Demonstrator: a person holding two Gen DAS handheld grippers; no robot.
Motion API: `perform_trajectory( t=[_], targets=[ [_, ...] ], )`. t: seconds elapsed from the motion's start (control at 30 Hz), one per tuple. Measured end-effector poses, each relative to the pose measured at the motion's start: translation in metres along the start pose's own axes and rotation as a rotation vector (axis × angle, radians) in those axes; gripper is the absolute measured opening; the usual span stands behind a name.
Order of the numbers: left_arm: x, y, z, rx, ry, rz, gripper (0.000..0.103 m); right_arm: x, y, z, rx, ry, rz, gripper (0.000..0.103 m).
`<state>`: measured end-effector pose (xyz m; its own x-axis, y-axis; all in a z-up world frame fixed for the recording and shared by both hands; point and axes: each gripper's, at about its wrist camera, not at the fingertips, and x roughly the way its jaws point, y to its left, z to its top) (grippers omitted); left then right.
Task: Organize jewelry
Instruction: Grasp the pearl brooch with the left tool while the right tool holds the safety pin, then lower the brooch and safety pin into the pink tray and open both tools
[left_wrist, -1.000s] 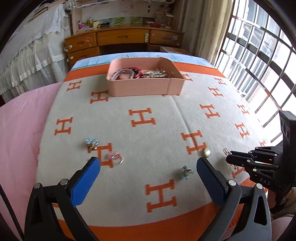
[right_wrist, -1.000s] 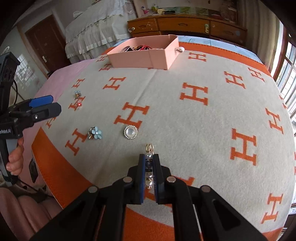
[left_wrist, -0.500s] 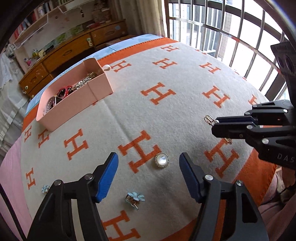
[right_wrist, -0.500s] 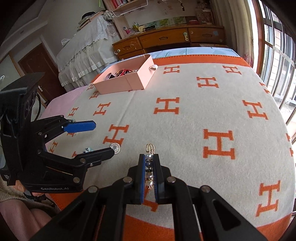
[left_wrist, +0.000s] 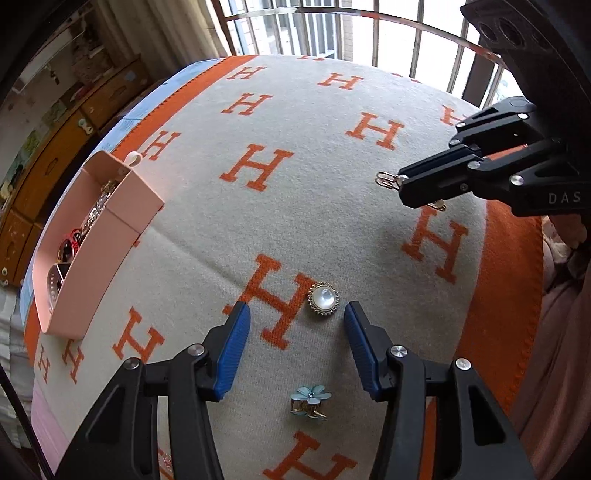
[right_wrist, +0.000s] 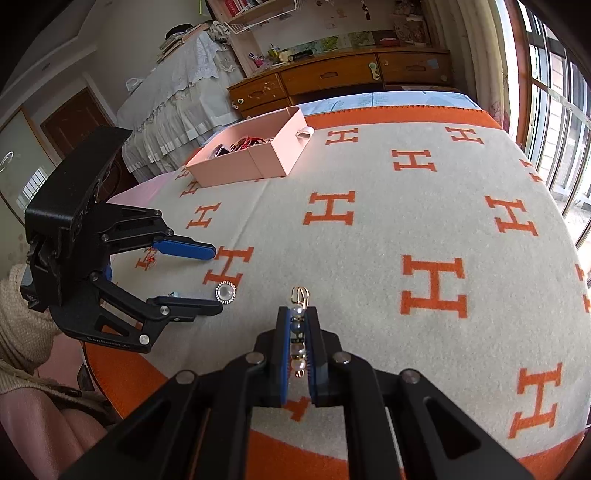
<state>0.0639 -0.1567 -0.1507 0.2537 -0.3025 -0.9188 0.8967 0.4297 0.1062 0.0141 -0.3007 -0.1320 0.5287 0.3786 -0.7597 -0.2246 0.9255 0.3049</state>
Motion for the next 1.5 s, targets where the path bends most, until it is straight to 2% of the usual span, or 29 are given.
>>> perform_trajectory(
  t=[0.07, 0.13, 0.17, 0.3, 0.43, 0.57, 0.67, 0.93, 1.1, 1.17, 1.3, 1.5],
  targets=[
    [0.0, -0.002, 0.0, 0.053, -0.006, -0.013, 0.049, 0.001, 0.001, 0.0, -0.001, 0.004, 0.003, 0.007],
    [0.0, -0.003, 0.002, 0.091, -0.007, -0.052, 0.036, 0.002, 0.002, 0.0, -0.005, 0.008, 0.002, 0.007],
    [0.0, -0.002, 0.002, 0.107, -0.009, -0.067, 0.033, 0.002, 0.002, 0.0, -0.006, 0.008, 0.001, 0.007],
    [0.002, 0.004, 0.007, 0.162, -0.016, -0.103, 0.032, 0.002, 0.005, 0.0, -0.012, 0.005, 0.003, 0.007],
    [0.007, 0.014, 0.014, 0.167, -0.014, -0.167, 0.032, 0.002, 0.008, 0.0, -0.02, 0.003, 0.0, 0.007],
    [0.011, 0.019, 0.02, 0.175, -0.036, -0.192, 0.031, 0.003, 0.008, 0.001, -0.017, 0.005, -0.007, 0.007],
    [0.013, 0.019, 0.021, 0.17, -0.048, -0.186, 0.026, 0.004, 0.007, 0.001, -0.013, 0.008, -0.015, 0.007],
    [0.006, 0.024, 0.011, 0.121, -0.048, -0.109, 0.026, 0.007, 0.013, 0.003, -0.027, 0.018, -0.019, 0.007],
    [0.004, 0.024, 0.006, 0.097, -0.064, -0.115, 0.025, 0.011, 0.017, 0.004, -0.031, 0.025, -0.014, 0.007],
    [0.004, 0.025, 0.005, 0.092, -0.069, -0.133, 0.018, 0.011, 0.019, 0.004, -0.036, 0.026, -0.016, 0.007],
    [0.002, 0.022, 0.003, 0.09, -0.081, -0.12, 0.017, 0.009, 0.023, 0.005, -0.041, 0.021, -0.026, 0.007],
    [-0.012, 0.034, 0.004, -0.015, -0.12, -0.058, 0.017, 0.006, 0.033, 0.017, -0.054, 0.011, -0.044, 0.007]
  ],
)
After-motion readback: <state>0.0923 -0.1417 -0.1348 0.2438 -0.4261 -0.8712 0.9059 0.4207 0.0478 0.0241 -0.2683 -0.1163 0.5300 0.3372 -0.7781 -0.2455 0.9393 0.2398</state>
